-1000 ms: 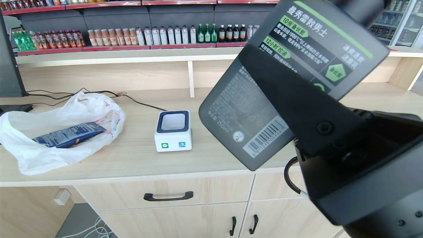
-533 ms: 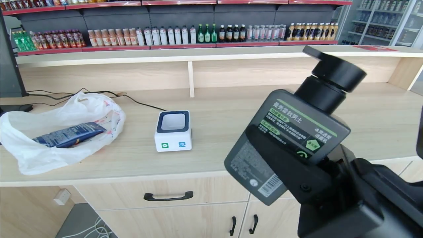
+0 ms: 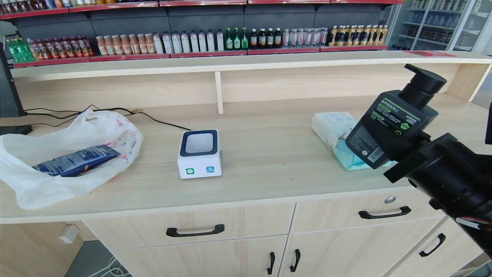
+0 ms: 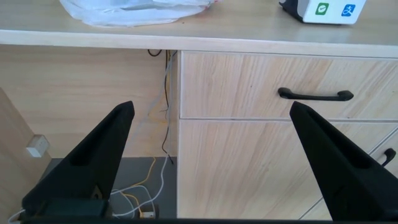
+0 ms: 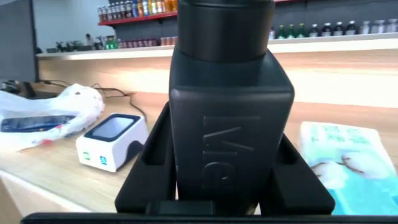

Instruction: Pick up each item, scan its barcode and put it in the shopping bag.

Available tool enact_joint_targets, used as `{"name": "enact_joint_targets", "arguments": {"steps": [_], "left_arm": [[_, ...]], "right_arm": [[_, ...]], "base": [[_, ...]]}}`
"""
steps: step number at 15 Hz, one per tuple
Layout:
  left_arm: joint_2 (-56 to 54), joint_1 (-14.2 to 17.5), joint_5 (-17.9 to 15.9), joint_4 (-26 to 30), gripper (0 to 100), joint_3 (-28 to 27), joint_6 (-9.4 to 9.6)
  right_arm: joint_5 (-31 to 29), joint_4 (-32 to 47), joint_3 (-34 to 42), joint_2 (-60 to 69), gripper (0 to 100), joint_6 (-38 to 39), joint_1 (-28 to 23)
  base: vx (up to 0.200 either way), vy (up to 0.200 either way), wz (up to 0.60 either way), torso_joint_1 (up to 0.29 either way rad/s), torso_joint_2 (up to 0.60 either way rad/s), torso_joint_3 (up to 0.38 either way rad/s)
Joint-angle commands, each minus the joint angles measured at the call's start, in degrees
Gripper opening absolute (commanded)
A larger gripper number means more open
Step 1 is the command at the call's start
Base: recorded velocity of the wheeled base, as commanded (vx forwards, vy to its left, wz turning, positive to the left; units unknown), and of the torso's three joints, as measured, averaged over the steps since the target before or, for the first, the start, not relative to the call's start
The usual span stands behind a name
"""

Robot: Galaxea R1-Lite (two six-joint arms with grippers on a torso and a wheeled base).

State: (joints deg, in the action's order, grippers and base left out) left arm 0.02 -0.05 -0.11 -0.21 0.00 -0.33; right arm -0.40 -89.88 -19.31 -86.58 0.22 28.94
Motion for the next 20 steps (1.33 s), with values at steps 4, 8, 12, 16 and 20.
{"name": "enact_joint_targets", "arguments": {"steps": [4,8,12,16,20], "left_arm": [[0.0,0.0,0.0,0.0,100,0.0,-0.11],[0.0,0.0,0.0,0.0,100,0.0,-0.20],[0.0,0.0,0.1,0.1,100,0.0,-0.20],[0.0,0.0,0.1,0.0,100,0.0,-0.20],[0.0,0.0,0.0,0.0,100,0.0,-0.02]], "right_arm": [[0.3,-0.1,-0.7,-0.2,0,0.3,-2.7],[0.3,-0.1,-2.2,-1.0,0,0.4,-2.8],[0.3,-0.1,-4.4,-2.8,0,0.5,-2.7],[1.5,-0.1,-8.6,-5.6,0,0.0,-2.5],[19.7,-0.1,-11.5,-12.6,0,-6.2,-3.8]], "base": [[0.000,0.200,0.00,0.004,0.00,0.002],[0.000,0.200,0.00,0.004,0.00,0.002],[0.000,0.200,0.00,0.004,0.00,0.001],[0.000,0.150,0.00,0.003,0.00,0.002],[0.000,0.000,0.00,0.000,0.00,0.000]]}}
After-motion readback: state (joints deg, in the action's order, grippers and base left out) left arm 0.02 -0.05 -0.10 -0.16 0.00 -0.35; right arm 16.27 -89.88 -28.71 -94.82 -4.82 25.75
